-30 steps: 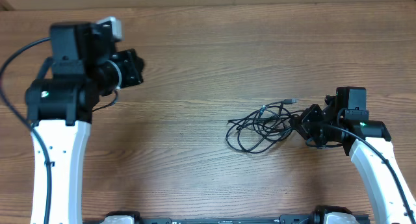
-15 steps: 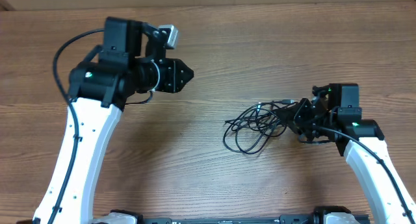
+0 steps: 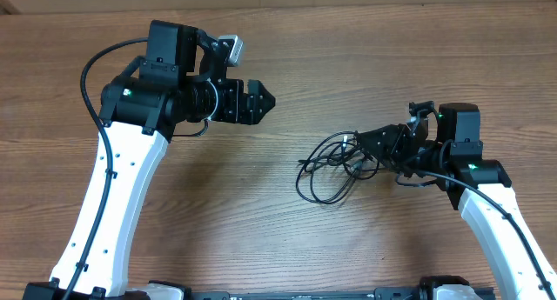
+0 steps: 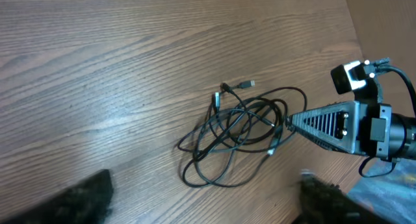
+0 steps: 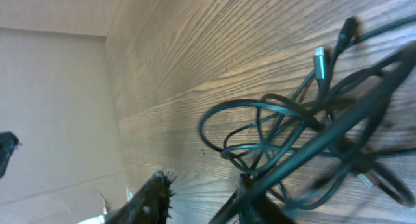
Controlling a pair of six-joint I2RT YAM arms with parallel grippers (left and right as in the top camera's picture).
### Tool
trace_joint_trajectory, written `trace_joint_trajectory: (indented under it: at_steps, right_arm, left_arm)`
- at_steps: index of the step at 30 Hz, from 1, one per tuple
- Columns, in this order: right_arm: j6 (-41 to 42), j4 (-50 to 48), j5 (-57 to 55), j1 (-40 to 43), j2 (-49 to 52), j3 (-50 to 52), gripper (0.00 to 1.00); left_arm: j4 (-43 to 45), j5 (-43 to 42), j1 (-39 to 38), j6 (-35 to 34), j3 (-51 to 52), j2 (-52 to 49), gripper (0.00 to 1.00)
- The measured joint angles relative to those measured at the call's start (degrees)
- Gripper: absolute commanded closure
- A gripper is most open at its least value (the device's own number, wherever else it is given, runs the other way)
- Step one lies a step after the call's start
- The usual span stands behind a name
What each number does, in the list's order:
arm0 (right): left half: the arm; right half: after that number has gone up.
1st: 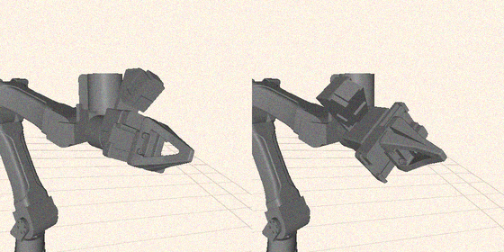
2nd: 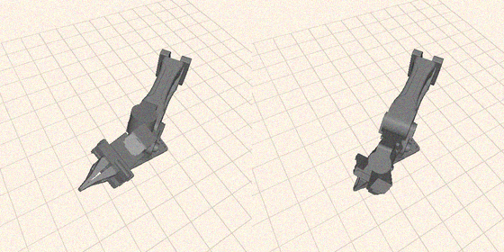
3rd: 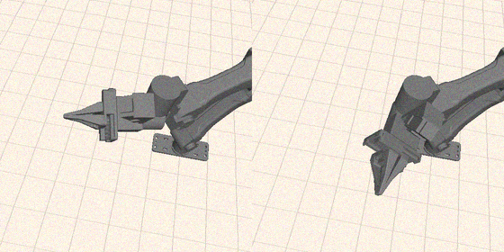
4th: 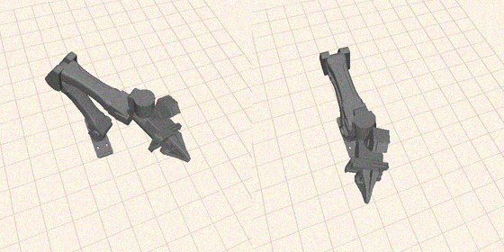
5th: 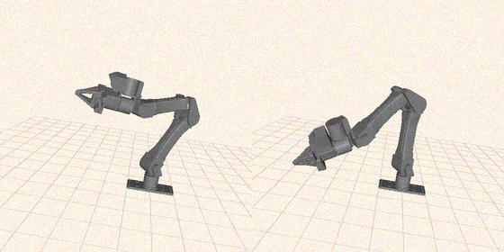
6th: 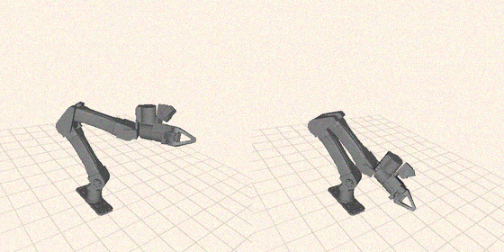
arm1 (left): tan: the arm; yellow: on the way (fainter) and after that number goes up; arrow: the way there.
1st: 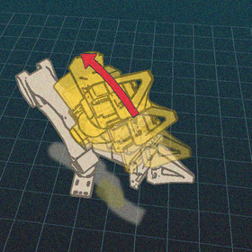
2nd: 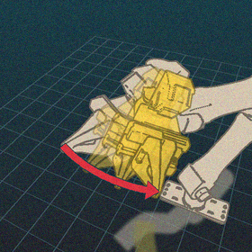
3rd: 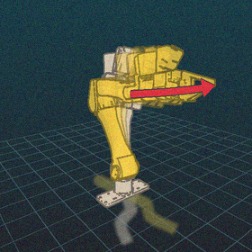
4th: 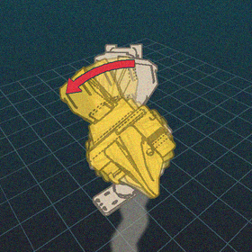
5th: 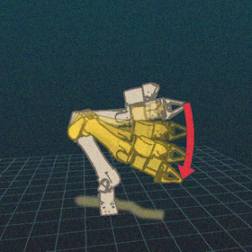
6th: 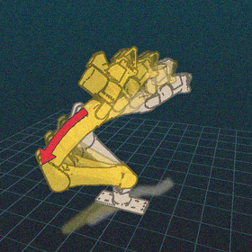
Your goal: Untangle cables
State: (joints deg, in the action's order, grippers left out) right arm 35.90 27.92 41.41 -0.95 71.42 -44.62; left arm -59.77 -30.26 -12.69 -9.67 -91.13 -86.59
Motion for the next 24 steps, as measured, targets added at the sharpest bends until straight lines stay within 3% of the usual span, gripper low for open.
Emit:
trace_joint_trajectory:
  at_steps: [2, 5, 7, 15, 24]
  right_arm:
    - [-0.55, -0.22, -0.09, 0.00, 0.00, 0.00, 0.52]
    - [-0.94, -0.13, -0.94, 0.00, -0.24, -0.07, 0.25]
    - [-1.53, 1.46, -2.40, 0.07, -1.01, -0.81, 0.18]
    - [-0.02, 11.98, -13.31, 0.07, -7.87, -6.67, 0.03]
    - [1.79, 12.00, -16.00, 0.07, -13.07, -6.80, 0.00]
  left_arm:
    - [0.00, 0.00, 0.00, 0.15, 0.00, -0.02, 0.01]
    - [0.00, 0.00, 0.00, 0.22, 0.00, -0.02, 0.01]
    - [0.00, 0.00, 0.02, 0.24, 0.00, -0.02, 0.01]
    - [0.00, 0.00, 0.00, 0.24, 0.00, -0.02, 0.00]
    - [-0.02, 0.00, -0.11, 0.24, 0.00, -0.02, 0.00]
